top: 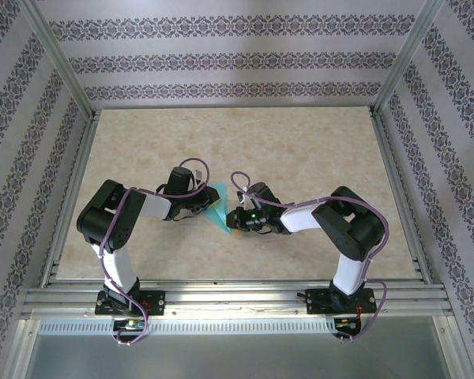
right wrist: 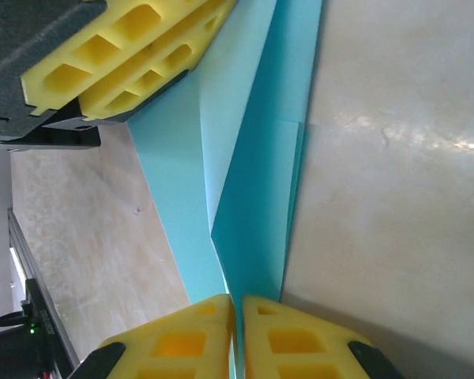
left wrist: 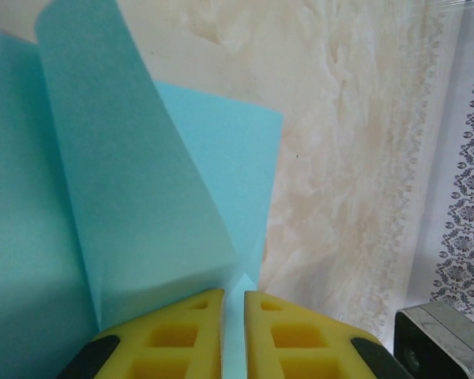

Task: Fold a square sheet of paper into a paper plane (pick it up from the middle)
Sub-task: Fourth fold the wing at the center of the table.

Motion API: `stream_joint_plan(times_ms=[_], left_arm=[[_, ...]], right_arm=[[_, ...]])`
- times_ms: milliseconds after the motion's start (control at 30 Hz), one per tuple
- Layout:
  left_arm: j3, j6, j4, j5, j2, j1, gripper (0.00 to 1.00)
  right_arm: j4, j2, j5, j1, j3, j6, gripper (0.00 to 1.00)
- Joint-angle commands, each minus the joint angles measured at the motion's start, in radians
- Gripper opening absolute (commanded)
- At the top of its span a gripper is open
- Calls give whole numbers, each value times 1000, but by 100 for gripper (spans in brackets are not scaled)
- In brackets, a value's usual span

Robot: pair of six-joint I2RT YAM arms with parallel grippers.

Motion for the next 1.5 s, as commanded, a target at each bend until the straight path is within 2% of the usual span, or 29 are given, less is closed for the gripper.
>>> stream_joint_plan(times_ms=[0,467,733,933,1233,1333,1467], left_arm=[[-20,13,-72,-9,16,-10,16],[-27,11,-64,-15,19,-9,15],[-34,4,-56,-21,15,-10,14],[-43,-6,-36,-23,16,-10,12],[-47,2,-39,-18,14,-9,12],[-44,4,-38,-17,15,-10,12],[-42,4,-38,-17,18,-10,12]], right_arm=[[-115,13,-4,15,-28,-7,11],[-96,-45,-47,17,-66,35,16],[-105,-27,-60,25,-76,29,7],[-106,-67,-64,32,-85,27,20],[-158,-227,-38,-43,-50,28,27],[-163,-211,-90,-45,7,12,20],[-159,-118,-126,-10,108,21,7]])
